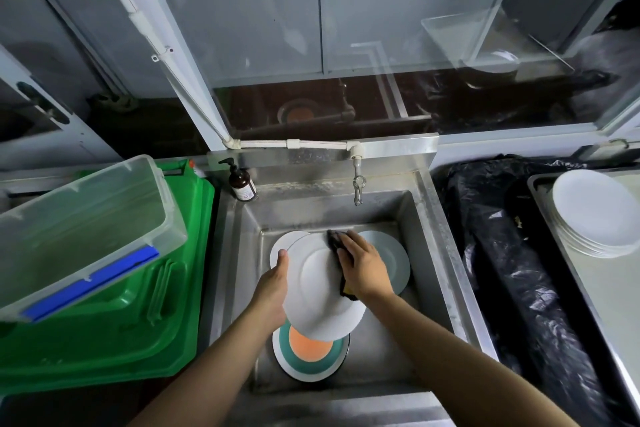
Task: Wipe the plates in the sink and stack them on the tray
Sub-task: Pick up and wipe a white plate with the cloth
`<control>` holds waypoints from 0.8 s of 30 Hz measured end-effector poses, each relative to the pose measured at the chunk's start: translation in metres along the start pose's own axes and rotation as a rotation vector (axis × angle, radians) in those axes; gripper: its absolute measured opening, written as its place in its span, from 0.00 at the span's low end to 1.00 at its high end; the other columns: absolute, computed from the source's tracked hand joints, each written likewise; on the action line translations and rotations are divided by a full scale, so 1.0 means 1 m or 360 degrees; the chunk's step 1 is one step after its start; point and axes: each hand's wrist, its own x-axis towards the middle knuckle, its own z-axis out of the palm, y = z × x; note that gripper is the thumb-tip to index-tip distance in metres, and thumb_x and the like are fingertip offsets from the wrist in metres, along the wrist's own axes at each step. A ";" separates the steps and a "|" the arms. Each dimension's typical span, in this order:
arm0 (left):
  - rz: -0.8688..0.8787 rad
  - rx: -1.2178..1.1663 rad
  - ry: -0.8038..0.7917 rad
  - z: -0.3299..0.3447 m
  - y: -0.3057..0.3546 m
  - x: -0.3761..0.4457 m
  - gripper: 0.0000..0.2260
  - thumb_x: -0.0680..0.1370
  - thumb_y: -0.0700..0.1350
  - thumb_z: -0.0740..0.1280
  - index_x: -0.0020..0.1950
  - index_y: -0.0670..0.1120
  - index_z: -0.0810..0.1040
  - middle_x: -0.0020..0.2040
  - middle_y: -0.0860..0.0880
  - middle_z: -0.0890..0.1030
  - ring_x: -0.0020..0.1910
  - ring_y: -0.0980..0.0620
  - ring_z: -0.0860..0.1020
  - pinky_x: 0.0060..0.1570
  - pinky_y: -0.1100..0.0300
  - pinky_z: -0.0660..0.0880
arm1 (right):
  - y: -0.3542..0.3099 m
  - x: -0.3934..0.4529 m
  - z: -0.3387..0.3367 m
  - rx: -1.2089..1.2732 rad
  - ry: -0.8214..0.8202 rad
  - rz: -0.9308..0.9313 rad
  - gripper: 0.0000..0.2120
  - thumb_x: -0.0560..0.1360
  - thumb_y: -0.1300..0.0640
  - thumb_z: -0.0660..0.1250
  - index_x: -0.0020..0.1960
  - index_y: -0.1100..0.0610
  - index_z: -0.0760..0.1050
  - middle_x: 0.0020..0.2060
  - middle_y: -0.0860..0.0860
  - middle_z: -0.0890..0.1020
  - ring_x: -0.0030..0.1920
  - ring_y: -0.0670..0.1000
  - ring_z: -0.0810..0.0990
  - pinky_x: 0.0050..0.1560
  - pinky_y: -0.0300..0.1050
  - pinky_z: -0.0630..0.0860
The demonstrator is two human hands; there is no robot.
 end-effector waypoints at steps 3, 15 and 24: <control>0.0061 -0.0101 -0.0024 0.002 -0.002 0.011 0.33 0.72 0.75 0.64 0.57 0.47 0.82 0.51 0.43 0.86 0.49 0.41 0.86 0.55 0.42 0.81 | -0.018 -0.012 0.005 0.0002 0.0025 -0.0282 0.16 0.82 0.52 0.61 0.66 0.56 0.78 0.67 0.54 0.77 0.61 0.62 0.76 0.63 0.51 0.73; 0.0124 -0.0088 -0.0044 -0.008 0.004 0.013 0.24 0.79 0.68 0.62 0.54 0.49 0.80 0.49 0.48 0.84 0.45 0.46 0.84 0.39 0.56 0.79 | 0.005 0.008 -0.013 -0.0071 0.0011 -0.0120 0.18 0.80 0.52 0.59 0.66 0.56 0.79 0.66 0.54 0.78 0.55 0.65 0.79 0.58 0.52 0.77; -0.0064 -0.0390 -0.0058 0.004 0.011 0.019 0.32 0.78 0.69 0.62 0.55 0.39 0.82 0.47 0.38 0.87 0.44 0.39 0.86 0.49 0.43 0.83 | -0.022 -0.053 0.013 -0.0127 -0.0243 -0.1111 0.22 0.77 0.61 0.62 0.71 0.56 0.73 0.73 0.55 0.71 0.64 0.64 0.73 0.68 0.56 0.69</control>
